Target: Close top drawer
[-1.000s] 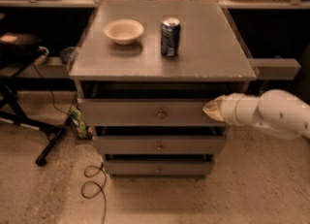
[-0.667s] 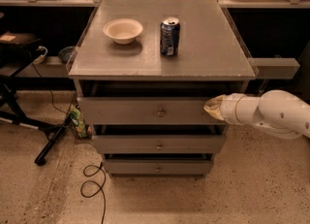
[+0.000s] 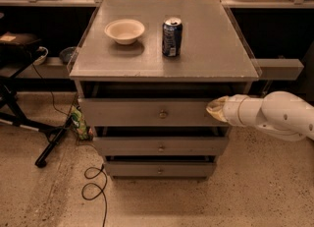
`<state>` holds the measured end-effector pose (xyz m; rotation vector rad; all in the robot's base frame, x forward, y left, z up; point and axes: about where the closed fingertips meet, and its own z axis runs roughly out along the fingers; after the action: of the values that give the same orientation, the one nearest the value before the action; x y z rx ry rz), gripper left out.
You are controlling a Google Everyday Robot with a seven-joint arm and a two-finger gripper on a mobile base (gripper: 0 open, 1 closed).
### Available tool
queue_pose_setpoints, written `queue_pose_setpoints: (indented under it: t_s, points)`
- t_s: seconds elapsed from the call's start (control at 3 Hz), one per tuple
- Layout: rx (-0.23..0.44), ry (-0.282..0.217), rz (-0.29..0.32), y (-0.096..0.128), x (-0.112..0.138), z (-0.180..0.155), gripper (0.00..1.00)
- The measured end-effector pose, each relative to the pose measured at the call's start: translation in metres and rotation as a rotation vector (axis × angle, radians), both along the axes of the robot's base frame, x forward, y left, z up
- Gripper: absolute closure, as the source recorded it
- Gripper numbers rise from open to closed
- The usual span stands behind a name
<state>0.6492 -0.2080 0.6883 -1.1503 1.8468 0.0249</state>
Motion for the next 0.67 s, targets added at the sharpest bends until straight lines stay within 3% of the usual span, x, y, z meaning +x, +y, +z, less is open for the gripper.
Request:
queue_pose_setpoints:
  t_s: [0.33,0.67]
  points:
    - [0.005,-0.014,0.004,-0.001,-0.023,0.006,0.58]
    - [0.023,-0.019,-0.002,-0.002,-0.067,0.017,0.35]
